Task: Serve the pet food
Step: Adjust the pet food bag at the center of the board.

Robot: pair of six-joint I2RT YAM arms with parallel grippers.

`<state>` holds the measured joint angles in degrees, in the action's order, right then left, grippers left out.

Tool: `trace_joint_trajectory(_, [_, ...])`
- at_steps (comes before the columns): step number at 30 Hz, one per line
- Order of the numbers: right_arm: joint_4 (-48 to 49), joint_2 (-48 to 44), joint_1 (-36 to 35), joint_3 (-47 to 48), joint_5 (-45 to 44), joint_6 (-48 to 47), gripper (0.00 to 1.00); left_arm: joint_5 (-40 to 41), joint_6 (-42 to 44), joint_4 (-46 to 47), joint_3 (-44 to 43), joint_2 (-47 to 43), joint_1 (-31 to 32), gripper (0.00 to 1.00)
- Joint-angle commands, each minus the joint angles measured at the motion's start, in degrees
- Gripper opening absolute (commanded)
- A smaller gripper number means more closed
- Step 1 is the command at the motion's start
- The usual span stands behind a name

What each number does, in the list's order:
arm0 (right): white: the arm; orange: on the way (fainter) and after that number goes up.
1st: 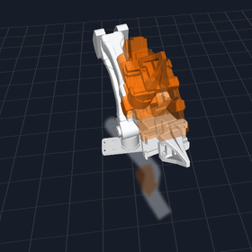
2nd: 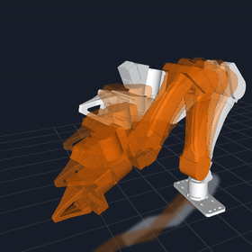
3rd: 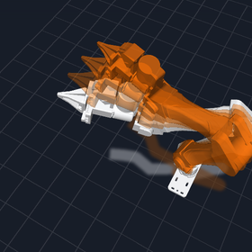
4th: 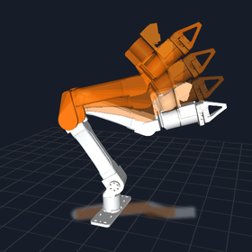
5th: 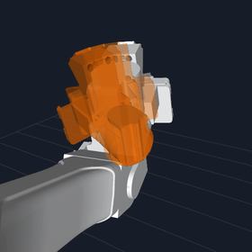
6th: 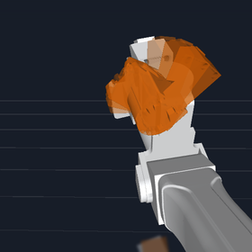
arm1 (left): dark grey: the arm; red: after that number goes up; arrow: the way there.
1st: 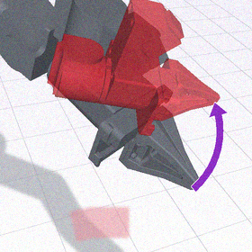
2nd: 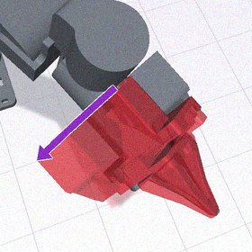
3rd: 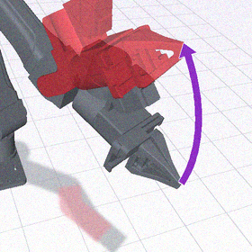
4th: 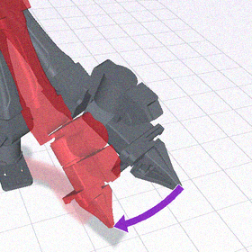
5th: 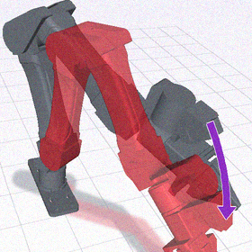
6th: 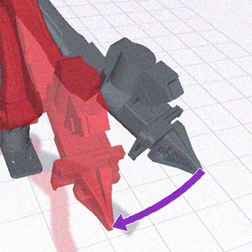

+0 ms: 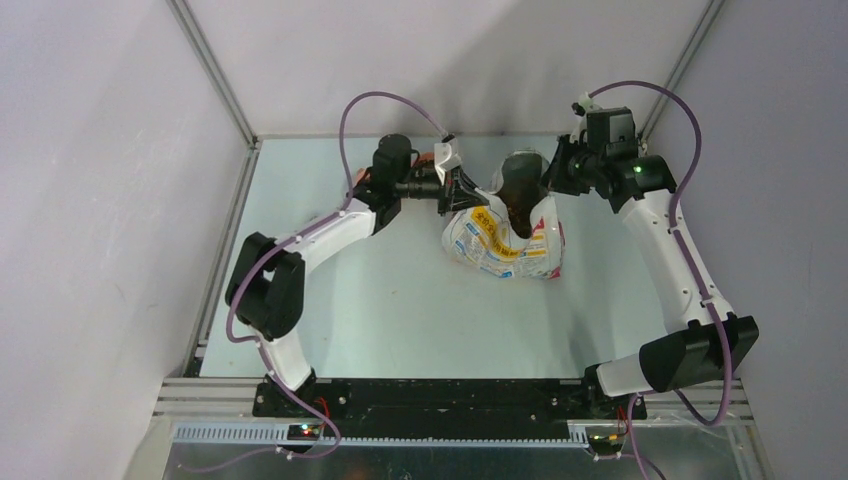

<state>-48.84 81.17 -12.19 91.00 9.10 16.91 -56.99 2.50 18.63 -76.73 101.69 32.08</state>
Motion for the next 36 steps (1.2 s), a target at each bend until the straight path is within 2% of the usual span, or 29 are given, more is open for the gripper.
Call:
trace_joint_trajectory(1, [0.5,-1.2,1.1,2.4,-0.2,-0.5,0.00,9.3,3.6,-0.9,-2.7,-0.1,-0.1,0.02])
trace_joint_trajectory(6, [-0.8,-3.7,1.9,2.5,-4.2,-3.6,0.00,15.7,3.9,-2.7,-1.7,-4.1,-2.2,0.00])
trace_joint_trajectory(9, [0.4,-5.9,2.0,1.7,-7.2,-5.7,0.00,19.0,7.7,-5.5,0.8,-10.3,-2.4,0.00])
trace_joint_trajectory(12, [4.3,-9.7,2.0,-0.2,-7.0,-6.6,0.00,19.9,9.2,-7.1,4.5,-15.6,-2.5,0.00])
trace_joint_trajectory(17, [8.2,-13.4,1.5,0.8,-3.1,-7.1,0.00,20.6,11.9,-11.0,5.9,-23.3,-2.5,0.00])
trace_joint_trajectory(25, [7.6,-11.1,-1.4,6.4,-3.8,-7.6,0.00,20.5,11.2,-11.7,3.5,-29.1,-2.5,0.00])
trace_joint_trajectory(30, [9.4,-9.0,-1.9,4.7,-4.5,-6.8,0.00,21.6,11.4,-13.3,4.2,-31.1,-2.9,0.00])
trace_joint_trajectory(32, [9.9,-6.8,-1.3,4.0,-5.1,-6.4,0.00,23.0,9.8,-12.2,6.1,-30.7,-4.3,0.00])
trace_joint_trajectory(34, [6.9,-4.2,-0.7,4.9,-6.5,-6.1,0.00,24.0,4.5,-5.9,9.5,-29.8,-5.8,0.00])
trace_joint_trajectory(35, [6.1,-3.6,-0.1,5.1,-6.9,-6.1,0.04,25.4,2.1,1.4,12.3,-29.2,-6.1,0.00])
trace_joint_trajectory(36, [5.2,-3.0,0.3,4.9,-6.8,-6.0,0.09,26.0,-2.2,4.7,13.6,-28.7,-6.3,0.00])
